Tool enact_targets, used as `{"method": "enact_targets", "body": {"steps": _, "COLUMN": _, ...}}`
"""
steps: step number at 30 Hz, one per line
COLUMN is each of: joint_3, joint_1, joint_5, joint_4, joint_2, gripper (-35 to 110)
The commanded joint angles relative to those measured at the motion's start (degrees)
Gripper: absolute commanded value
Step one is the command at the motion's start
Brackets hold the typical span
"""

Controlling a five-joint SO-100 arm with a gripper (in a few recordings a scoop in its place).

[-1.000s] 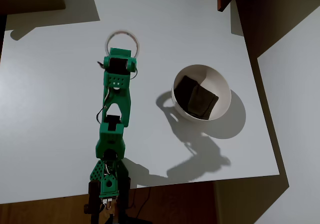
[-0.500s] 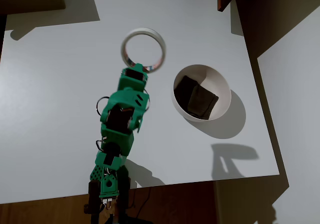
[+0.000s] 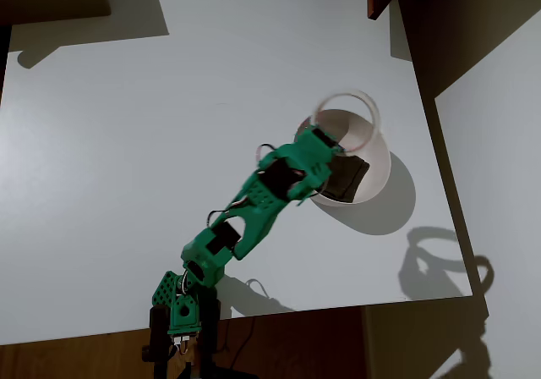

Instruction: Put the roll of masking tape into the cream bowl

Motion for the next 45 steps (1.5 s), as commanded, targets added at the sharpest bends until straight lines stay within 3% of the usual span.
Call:
{"method": "enact_targets", "body": {"steps": 1, "joint_3": -1.6, "joint_1": 3.5, "joint_5": -2.4, "joint_4": -4.7, "joint_2": -4.4, "gripper": -8}}
{"method": "enact_targets", "body": {"steps": 24, "joint_3": -1.7, "joint_1": 5.2, "joint_5": -5.7, "joint_4": -11.4, "joint_2": -29.0, "gripper": -8}}
{"method": "enact_targets", "body": {"steps": 28, "joint_3": -1.7, "joint_1": 5.1, "joint_5": -4.6, "joint_4": -11.6, "joint_2": -28.4, "gripper": 13}}
{"method": "enact_targets", "body": {"steps": 38, "joint_3": -1.7, "joint_1": 3.8, "joint_5": -1.0, "joint_4": -11.3, "joint_2": -25.0, "gripper": 8}}
{"method": "enact_targets", "body": {"steps": 41, "joint_3": -1.7, "joint_1": 3.2, "joint_5": 0.4, "joint_4": -10.8, "joint_2": -22.7, "gripper": -8}}
{"method": "enact_targets", "body": {"steps": 45, "joint_3": -1.7, "joint_1": 1.6, "joint_5": 2.5, "joint_4": -9.3, "joint_2": -18.2, "gripper": -8}}
